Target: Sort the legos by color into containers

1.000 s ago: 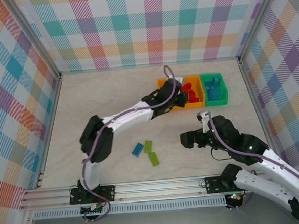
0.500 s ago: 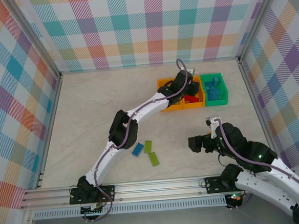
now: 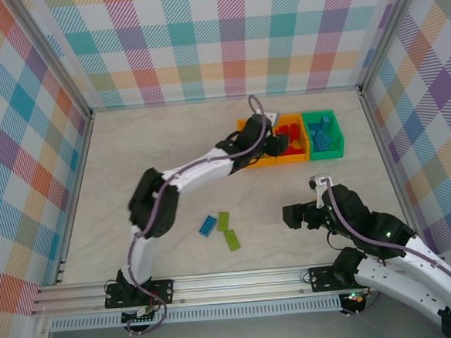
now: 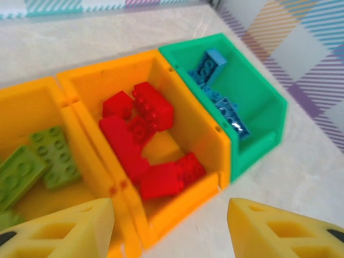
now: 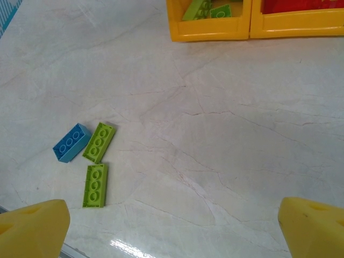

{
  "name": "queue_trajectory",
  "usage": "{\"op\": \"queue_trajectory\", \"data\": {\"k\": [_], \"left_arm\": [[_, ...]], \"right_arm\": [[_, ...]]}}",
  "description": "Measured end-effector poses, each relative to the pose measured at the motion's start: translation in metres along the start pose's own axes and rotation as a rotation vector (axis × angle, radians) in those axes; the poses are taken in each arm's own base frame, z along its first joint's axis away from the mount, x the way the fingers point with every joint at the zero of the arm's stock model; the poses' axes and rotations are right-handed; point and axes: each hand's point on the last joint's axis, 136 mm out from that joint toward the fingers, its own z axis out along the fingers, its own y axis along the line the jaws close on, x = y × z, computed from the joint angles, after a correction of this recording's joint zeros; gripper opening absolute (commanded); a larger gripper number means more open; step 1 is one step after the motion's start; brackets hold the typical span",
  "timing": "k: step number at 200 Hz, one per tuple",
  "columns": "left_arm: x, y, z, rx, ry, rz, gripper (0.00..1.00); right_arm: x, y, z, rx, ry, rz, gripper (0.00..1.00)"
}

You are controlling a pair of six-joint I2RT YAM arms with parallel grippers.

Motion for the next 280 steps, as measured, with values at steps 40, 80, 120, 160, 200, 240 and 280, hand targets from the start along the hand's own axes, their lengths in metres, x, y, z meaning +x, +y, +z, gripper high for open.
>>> {"op": "queue_trajectory", "data": {"k": [40, 80, 120, 160, 200, 240, 280], "left_arm": [[-0.001, -0.011, -0.135, 0.05, -0.13, 0.068, 0.57], [0.026, -0.009, -0.242, 0.053, -0.149, 0.165, 0.6], [0.059, 0.042, -0.303, -0.117, -0.042, 0.19, 0.64], [0.093, 0.074, -0.335, -0.207, 0.053, 0.145, 0.85], [0.131, 0.093, -0.345, -0.267, 0.174, 0.078, 0.91], [0.147, 0.099, -0.35, -0.293, 0.235, 0.036, 0.95], [0.151, 0.097, -0.35, -0.278, 0.252, 0.017, 0.97]], "right_arm": [[0.006, 0.012, 0.025, -0.016, 0.081, -0.014, 1.0], [0.038, 0.039, 0.079, -0.061, 0.248, -0.062, 1.0], [0.086, 0.083, 0.126, -0.113, 0.381, -0.168, 0.99], [0.134, 0.101, 0.149, -0.067, 0.473, -0.291, 0.99], [0.14, 0.128, 0.161, -0.056, 0.45, -0.332, 0.86], [0.147, 0.115, 0.177, 0.044, 0.442, -0.353, 0.5], [0.144, 0.109, 0.178, 0.09, 0.419, -0.352, 0.43]]}}
